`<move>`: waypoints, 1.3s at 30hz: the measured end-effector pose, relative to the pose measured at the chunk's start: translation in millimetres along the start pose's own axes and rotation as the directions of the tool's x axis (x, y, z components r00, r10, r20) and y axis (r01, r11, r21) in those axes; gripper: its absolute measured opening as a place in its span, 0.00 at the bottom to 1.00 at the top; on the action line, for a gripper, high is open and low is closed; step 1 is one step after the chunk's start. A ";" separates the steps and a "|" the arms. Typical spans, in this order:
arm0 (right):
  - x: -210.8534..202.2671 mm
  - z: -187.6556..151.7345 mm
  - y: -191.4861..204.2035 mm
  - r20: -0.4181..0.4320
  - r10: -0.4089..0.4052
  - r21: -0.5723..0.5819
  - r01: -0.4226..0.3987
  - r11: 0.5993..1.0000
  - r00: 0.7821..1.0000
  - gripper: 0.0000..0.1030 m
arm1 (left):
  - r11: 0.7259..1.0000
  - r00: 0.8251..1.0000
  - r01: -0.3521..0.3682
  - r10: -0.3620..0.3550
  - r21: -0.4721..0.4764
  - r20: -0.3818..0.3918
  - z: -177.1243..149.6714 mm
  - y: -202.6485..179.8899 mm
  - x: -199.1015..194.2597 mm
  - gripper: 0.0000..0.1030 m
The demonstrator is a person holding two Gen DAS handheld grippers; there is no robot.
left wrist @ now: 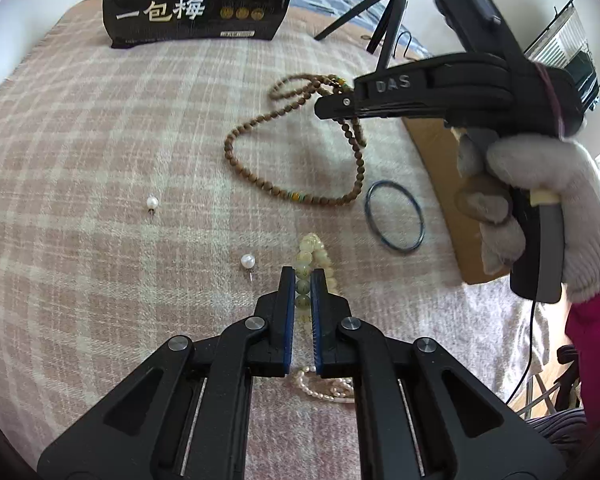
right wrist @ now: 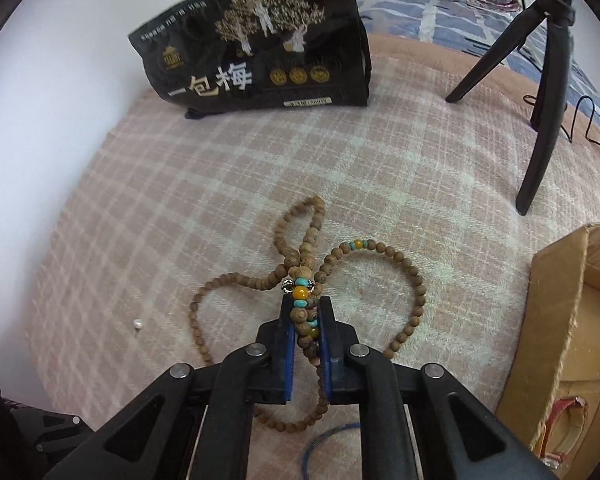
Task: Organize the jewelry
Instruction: 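Close left tool on the cream bracelet while right tool grasps the brown bead necklace, then lift both held pieces over the cardboard box and open both tools to drop them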
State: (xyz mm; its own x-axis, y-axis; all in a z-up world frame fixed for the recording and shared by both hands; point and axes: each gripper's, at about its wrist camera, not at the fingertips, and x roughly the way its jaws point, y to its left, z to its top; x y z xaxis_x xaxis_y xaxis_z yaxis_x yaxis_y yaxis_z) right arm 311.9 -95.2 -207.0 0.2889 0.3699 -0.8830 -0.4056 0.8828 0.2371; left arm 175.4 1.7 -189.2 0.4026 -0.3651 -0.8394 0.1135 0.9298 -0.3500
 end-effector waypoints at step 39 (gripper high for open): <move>-201.7 -53.3 -37.4 0.313 -0.022 0.038 0.011 0.999 0.949 0.07 | 0.988 0.984 0.111 -0.124 0.108 0.130 22.3 -71.0 -51.3 0.05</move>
State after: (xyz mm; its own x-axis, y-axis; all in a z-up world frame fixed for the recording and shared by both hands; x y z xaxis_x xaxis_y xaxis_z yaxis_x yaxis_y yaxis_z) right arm 222.6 -218.2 -59.4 0.5549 0.4222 -0.7169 -0.3689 0.8972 0.2428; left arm 166.9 -44.6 -112.1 0.5002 -0.4689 -0.7280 0.2545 0.8832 -0.3940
